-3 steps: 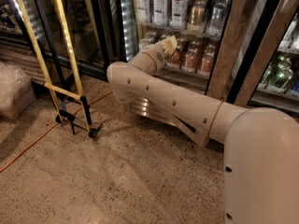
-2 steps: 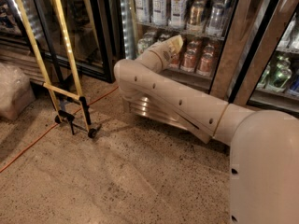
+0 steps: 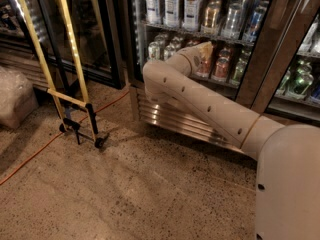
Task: Close left fridge door
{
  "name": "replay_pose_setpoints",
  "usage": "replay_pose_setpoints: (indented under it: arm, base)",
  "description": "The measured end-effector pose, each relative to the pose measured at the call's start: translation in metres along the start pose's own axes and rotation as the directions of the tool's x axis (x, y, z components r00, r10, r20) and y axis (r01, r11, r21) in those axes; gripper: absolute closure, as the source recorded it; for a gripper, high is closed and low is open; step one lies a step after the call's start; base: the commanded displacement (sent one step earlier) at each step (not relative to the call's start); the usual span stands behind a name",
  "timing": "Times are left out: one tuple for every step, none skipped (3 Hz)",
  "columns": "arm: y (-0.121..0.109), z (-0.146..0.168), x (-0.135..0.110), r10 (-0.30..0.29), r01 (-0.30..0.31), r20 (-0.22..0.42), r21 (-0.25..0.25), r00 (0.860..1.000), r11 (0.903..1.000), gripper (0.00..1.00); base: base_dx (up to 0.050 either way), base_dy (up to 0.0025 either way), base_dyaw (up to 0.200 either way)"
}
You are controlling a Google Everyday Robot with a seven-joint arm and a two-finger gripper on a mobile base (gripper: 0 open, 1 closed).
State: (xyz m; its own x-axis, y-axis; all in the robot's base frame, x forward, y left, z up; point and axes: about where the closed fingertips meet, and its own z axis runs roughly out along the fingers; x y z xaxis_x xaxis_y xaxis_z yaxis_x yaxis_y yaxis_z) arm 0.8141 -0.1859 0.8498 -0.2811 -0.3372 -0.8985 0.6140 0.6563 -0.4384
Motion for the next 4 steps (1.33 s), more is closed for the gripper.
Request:
replay_pose_setpoints:
  arm:
    - [0.0,0.0,0.0,0.0,0.0,0.0,0.0,1.0,1.0,1.0]
    - [-0.029,0.01,-0.001,-0.015,0.013,0.033,0.038,0.999,0.9992,1.0]
    - [-0.057,0.01,-0.009,0.002,-0.007,0.092,0.055,0.996,0.9984,1.0]
    - [-0.095,0.015,-0.012,0.087,-0.089,0.183,0.003,0.979,0.996,1.0]
  base:
    - [0.0,0.0,0.0]
    - [0.0,0.0,0.0]
    - [0.0,0.0,0.0]
    - [0.0,0.0,0.0]
